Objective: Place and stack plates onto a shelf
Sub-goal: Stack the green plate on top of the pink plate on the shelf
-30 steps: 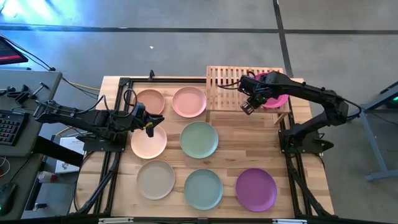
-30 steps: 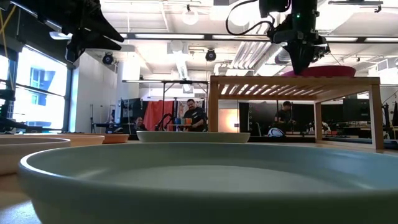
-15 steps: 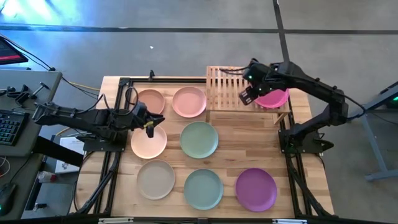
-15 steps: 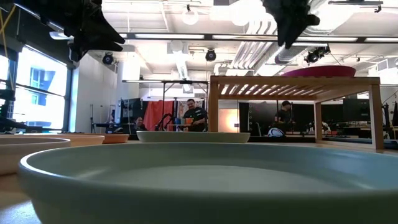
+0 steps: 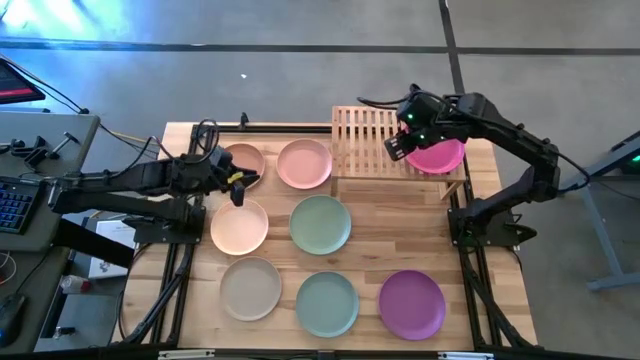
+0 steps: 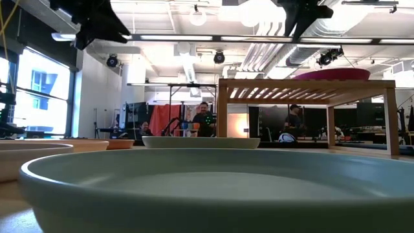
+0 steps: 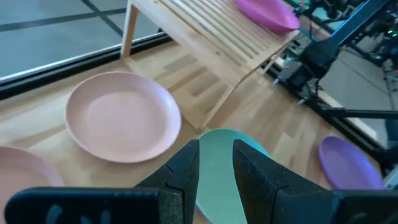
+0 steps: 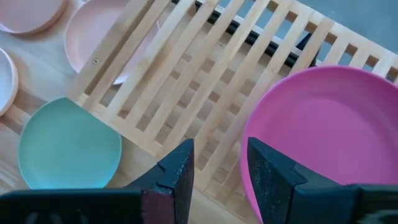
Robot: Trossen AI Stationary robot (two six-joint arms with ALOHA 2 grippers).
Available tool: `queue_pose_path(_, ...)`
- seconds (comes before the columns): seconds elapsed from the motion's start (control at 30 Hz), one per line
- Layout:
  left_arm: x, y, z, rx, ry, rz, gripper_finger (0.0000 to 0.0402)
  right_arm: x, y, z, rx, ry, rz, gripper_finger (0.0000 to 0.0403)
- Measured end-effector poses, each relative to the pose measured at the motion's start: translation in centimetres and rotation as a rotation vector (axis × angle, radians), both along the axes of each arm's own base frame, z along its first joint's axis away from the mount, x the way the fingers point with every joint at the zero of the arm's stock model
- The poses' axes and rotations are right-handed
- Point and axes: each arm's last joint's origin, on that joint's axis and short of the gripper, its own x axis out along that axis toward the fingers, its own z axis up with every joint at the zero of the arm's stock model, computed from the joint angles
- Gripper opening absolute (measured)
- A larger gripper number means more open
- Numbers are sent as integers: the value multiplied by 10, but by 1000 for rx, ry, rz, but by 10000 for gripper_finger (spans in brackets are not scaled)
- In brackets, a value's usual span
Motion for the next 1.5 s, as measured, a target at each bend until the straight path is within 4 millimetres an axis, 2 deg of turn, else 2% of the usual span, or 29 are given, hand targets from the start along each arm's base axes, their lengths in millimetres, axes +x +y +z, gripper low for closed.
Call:
queue_pose_path(0.17,14,7,6,-115,-5,32,85,0,0,0,13,-13,-33,126)
queue_pose_path(0.27,26,10,2,-180,18,49,85,0,0,0,20,-15,-30,126)
queue_pose_path(0.53,59,14,-27,-286,178,11,85,1,1,-1,39,-24,-19,126)
queue_pose_path(0.77,81,17,-52,-344,275,46,85,1,1,-1,41,-25,-17,126)
queue_pose_path(1.1,111,21,-79,-391,286,77,85,1,1,-1,37,-21,-7,126)
queue_pose_path(1.5,127,24,-116,-425,407,117,85,1,1,-1,23,-6,31,126)
